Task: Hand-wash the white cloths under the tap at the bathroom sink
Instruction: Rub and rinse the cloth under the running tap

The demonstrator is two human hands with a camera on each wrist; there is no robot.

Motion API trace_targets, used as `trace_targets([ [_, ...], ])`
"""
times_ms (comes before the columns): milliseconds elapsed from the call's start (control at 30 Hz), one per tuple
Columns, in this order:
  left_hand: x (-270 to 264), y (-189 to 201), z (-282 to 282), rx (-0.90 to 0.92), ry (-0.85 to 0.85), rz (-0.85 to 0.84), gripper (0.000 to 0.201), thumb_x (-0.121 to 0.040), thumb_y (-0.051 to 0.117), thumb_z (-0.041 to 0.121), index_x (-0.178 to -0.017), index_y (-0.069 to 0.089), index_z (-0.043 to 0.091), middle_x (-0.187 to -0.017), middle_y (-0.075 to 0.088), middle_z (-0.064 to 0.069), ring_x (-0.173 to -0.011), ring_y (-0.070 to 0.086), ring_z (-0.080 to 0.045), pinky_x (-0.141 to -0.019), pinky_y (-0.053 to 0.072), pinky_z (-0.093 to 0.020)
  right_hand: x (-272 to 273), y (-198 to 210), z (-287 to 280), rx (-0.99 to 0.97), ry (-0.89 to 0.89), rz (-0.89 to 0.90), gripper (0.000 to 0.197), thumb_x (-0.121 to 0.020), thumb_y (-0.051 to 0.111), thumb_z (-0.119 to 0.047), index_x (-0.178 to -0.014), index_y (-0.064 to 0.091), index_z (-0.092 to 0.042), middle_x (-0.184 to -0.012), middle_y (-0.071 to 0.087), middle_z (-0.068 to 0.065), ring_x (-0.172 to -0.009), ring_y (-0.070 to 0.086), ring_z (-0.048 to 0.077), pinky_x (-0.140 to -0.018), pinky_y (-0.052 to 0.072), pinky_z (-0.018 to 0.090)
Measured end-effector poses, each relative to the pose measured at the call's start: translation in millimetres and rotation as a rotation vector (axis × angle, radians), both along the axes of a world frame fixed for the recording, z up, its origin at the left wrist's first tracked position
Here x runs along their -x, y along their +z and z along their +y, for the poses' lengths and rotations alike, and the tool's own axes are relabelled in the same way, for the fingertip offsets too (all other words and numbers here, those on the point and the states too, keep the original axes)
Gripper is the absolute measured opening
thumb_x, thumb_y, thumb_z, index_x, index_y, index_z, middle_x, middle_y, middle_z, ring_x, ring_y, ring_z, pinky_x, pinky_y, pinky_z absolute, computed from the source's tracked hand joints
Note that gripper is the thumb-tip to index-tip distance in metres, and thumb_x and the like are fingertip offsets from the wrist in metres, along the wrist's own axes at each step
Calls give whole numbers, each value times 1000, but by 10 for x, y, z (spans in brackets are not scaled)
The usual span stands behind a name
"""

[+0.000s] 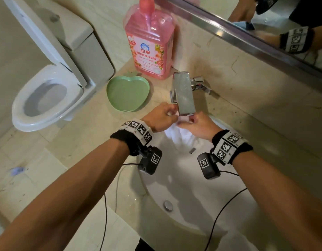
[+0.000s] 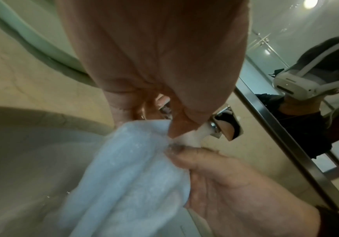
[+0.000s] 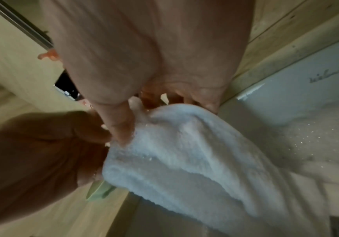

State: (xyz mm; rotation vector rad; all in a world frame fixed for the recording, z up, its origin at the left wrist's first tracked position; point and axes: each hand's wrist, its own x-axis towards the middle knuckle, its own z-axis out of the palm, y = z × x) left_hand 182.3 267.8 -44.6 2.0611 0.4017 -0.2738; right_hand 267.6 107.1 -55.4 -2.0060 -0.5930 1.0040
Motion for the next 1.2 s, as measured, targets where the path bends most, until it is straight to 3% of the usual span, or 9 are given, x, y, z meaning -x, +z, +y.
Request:
trace_targets([
  [133,-49,-119,-12,82,45,131,35,-87,57,11,-121,49,12,-123,55,-6,-108,54,-22,-82,43,-27,-51,-15,-49,-42,-114,68,16,-89,68,-29,-99,74,-40,-92,76,-13,-87,70,10,-79,56,31],
  [233,-54,-248,-126,139,-57,198,41,-96,53,19,-137,51,14,-137,55,-4,-123,52,-21,-106,40,-35,-114,19,-122,-92,-229,87,22,-85,62,-20,-99,75,-29,-97,76,4,-90,69,28,-82,55,43],
  [400,-72,-344,-160,126,19,50,24,-100,52,31,-121,64,28,-114,67,2,-103,62,-17,-91,47,-29,-262,4,-330,-58,-297,112,21,-88,62,-9,-81,72,-27,-67,64,-12,-61,59,7,-52,47,17],
  [567,-142,-160,-161,102,-37,2,32,-98,54,28,-128,64,25,-124,66,4,-112,61,-12,-97,47,-28,-118,-53,-268,150,0,-8,40,-84,75,-38,-107,66,-7,-106,70,15,-102,66,29,-88,53,43],
  [633,-125,-131,-97,138,-11,50,36,-98,49,19,-133,56,18,-126,63,1,-115,55,-13,-99,43,-29,-85,-57,-179,134,-47,10,36,-92,65,-37,-108,67,-4,-103,71,16,-101,67,30,-85,53,39],
  [767,-10,-141,27,102,25,130,30,-87,51,0,-116,47,9,-101,52,2,-88,49,-14,-73,39,-25,-112,-61,-88,17,-211,177,22,-94,60,-28,-104,72,-13,-100,73,12,-96,67,32,-89,54,45],
  [967,68,-245,-43,30,-56,195,36,-104,41,34,-132,56,17,-129,63,-4,-117,58,-21,-106,41,-36,-193,111,-146,-165,-410,214,21,-80,63,-39,-80,71,-19,-77,67,3,-72,62,17,-68,46,30],
  [1100,-2,-207,-59,47,-77,3,30,-103,45,19,-129,60,14,-127,65,-4,-115,59,-22,-103,44,-36,-214,47,-258,-90,-152,251,25,-79,81,-22,-102,74,-14,-97,77,6,-89,74,18,-78,58,33],
  [1200,-91,-110,-80,77,-106,-54,34,-100,50,11,-131,61,21,-129,61,8,-118,56,-11,-103,39,-24,-98,-61,-214,23,12,64,20,-75,85,-29,-91,74,-23,-85,74,-7,-83,70,10,-77,54,30],
])
